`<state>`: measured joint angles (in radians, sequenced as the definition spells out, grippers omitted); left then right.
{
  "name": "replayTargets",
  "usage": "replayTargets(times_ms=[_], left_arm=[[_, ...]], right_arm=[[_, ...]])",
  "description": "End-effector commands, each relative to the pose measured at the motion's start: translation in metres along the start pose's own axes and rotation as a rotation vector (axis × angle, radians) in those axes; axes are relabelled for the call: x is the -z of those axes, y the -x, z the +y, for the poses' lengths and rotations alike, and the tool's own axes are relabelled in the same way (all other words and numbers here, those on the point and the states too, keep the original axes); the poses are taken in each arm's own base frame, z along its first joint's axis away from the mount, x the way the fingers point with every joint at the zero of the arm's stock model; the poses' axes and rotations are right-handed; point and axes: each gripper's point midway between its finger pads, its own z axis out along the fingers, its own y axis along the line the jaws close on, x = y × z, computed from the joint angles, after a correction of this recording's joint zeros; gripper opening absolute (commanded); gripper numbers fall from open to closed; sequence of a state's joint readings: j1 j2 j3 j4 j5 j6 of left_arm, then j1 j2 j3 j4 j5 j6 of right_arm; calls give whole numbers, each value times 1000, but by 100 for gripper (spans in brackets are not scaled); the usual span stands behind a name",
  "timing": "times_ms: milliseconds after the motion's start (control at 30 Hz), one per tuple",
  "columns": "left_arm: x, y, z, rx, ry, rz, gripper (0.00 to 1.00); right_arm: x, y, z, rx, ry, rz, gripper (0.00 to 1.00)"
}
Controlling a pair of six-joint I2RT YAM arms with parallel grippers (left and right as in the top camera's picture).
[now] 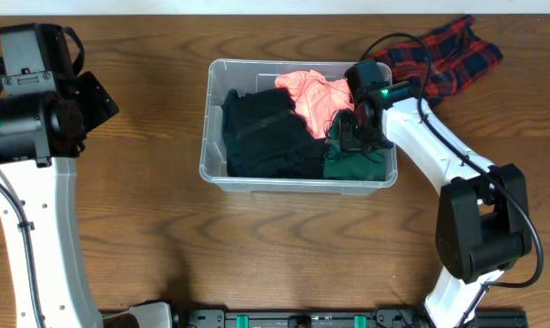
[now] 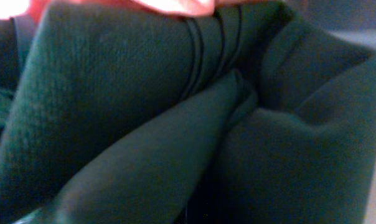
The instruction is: Pack container
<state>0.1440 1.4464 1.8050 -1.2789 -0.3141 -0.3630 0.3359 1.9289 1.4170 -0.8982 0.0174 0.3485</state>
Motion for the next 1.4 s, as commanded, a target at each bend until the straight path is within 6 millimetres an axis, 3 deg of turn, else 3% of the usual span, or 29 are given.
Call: replayTargets(times_ms=[0, 133, 267, 333, 400, 467, 567, 667, 733, 800, 867, 967, 1067, 1167, 1300, 1367], left_arm=[[0, 0, 4, 7, 16, -1, 98], [0, 0, 4, 7, 16, -1, 98], [0, 0, 4, 7, 16, -1, 98], [0, 0, 4, 7, 16, -1, 98], [0, 0, 4, 7, 16, -1, 98], [0, 0, 4, 7, 16, -1, 98], [0, 0, 4, 7, 16, -1, 98], [0, 0, 4, 7, 16, -1, 98], [0, 0, 4, 7, 16, -1, 98], [0, 0, 4, 7, 16, -1, 98], [0, 0, 4, 8, 16, -1, 98], [0, 0, 4, 7, 16, -1, 98], [0, 0, 4, 7, 16, -1, 98], [0, 0, 4, 7, 16, -1, 98], [0, 0, 4, 7, 16, -1, 98], [0, 0, 4, 7, 16, -1, 98]], right_arm=[[9, -7, 10, 51, -10, 3, 7], [70, 17, 27, 98, -7, -174, 21], [138, 38, 64, 165, 98, -375, 35], [156, 44, 85, 190, 172, -432, 33], [163, 44, 110, 224, 260, -454, 31], [157, 43, 131, 254, 322, -446, 29], [127, 45, 152, 283, 345, -407, 22], [76, 40, 165, 311, 321, -322, 16], [36, 24, 175, 388, 317, -228, 10], [-2, 4, 176, 437, 284, -127, 8], [-25, -13, 173, 467, 252, -47, 7], [-31, -25, 166, 472, 215, 2, 5], [-12, -15, 159, 469, 168, -41, 6], [29, 3, 156, 471, 172, -119, 14], [119, 44, 145, 409, 244, -332, 71], [165, 63, 129, 346, 272, -446, 83]])
